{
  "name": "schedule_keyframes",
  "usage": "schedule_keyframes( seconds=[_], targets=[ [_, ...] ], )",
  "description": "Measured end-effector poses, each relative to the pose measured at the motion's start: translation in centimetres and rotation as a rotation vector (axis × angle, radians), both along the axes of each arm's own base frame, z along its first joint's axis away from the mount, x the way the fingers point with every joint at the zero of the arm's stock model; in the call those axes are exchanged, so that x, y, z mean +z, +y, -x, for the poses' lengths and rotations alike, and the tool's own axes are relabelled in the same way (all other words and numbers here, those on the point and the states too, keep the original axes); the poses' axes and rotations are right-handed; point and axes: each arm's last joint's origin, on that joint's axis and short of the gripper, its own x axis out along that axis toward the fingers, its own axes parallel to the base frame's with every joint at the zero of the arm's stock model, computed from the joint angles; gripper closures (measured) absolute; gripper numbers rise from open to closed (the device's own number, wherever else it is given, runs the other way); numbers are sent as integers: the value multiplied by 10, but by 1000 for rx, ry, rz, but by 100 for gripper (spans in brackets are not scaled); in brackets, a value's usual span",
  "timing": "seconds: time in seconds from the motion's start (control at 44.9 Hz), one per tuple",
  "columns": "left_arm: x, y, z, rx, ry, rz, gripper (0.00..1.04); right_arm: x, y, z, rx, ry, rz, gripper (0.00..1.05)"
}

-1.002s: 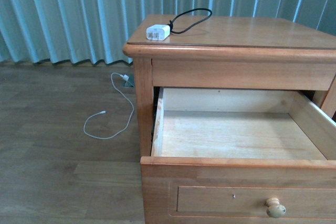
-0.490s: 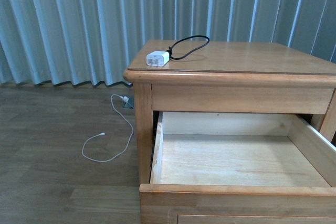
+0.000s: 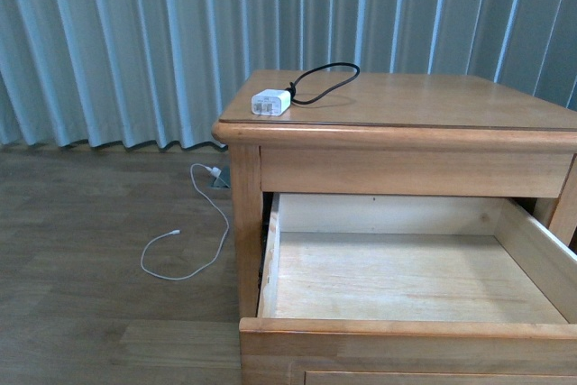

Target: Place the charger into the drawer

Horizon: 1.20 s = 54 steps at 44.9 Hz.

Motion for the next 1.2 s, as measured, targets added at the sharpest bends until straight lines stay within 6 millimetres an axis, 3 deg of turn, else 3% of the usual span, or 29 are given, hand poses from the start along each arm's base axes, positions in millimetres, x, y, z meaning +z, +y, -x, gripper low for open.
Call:
schedule_keyframes(
  seconds=[0.045, 0.401, 0.512, 0.601, 0.713, 0.824, 1.024, 1.203],
  targets=[
    [0, 0, 0, 0, 0, 0, 6, -1, 0, 1, 0, 2, 2, 101],
    [0, 0, 0, 0, 0, 0, 6, -1, 0, 1, 0, -2, 2, 23],
    [0, 0, 0, 0, 0, 0, 6, -1, 0, 1, 0, -2, 1, 7],
    [0, 0, -1, 31, 5, 13, 6, -1, 0, 1, 0, -2, 1, 9],
    [0, -3, -7, 332, 44, 76, 6, -1, 0, 1, 0, -2, 1, 8],
    [2, -4, -15, 465, 76, 71, 6, -1, 0, 1, 0, -2, 1, 8],
    [24, -18, -46, 306, 124, 54, 6, -1, 0, 1, 0, -2, 1, 8],
    [54, -42, -95, 106, 136, -25, 6, -1, 0, 1, 0, -2, 1, 8]
  ],
)
